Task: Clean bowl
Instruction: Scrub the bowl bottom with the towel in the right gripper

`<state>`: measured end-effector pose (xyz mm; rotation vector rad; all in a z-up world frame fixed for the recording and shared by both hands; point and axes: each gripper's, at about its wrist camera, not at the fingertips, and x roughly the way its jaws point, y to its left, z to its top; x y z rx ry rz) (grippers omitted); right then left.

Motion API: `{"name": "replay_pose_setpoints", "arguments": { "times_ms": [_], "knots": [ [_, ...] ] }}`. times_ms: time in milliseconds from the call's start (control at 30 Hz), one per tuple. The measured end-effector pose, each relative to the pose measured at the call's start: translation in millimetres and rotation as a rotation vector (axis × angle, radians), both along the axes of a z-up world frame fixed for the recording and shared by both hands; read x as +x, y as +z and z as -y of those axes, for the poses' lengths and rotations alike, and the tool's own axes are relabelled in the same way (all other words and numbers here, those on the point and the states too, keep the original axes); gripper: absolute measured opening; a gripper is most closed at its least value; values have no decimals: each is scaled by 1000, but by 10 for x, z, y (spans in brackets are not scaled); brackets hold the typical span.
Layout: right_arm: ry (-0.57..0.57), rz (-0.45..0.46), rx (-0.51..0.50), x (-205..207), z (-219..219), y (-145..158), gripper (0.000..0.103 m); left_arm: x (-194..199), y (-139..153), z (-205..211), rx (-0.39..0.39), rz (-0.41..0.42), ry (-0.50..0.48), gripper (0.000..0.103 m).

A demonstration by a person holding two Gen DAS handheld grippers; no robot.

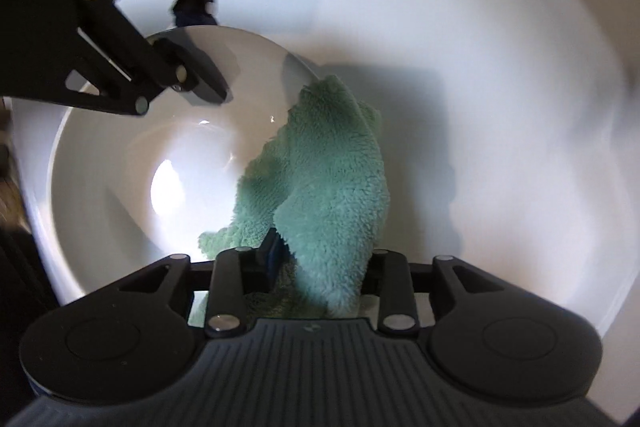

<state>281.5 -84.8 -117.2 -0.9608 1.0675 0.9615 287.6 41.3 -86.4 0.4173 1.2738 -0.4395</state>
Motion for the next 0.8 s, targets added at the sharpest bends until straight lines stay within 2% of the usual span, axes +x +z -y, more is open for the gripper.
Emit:
{"name": "replay_pose_setpoints", "arguments": {
  "times_ms": [100, 267, 333, 400, 533, 600, 800],
  "knots": [
    [-164, 4, 100, 172, 17, 10, 28, -20, -2, -3, -13, 10, 41, 19],
    [-622, -133, 249, 214, 513, -43, 25, -65, -11, 38, -34, 46, 84, 19],
    [-766, -210, 296, 120, 751, -88, 25, -69, -18, 60, -51, 52, 90, 18],
    [-830, -272, 322, 42, 805, -206, 25, -70, -23, 91, -67, 50, 92, 18],
    [-758, -264, 287, -141, 955, -187, 23, -66, -43, 139, -69, 41, 85, 18],
    [-699, -258, 258, -63, 666, -182, 21, -69, -50, 149, -78, 36, 77, 17],
    [-391, -170, 169, -36, 605, 16, 21, -4, 3, 182, -92, 40, 63, 17]
  ]
}}
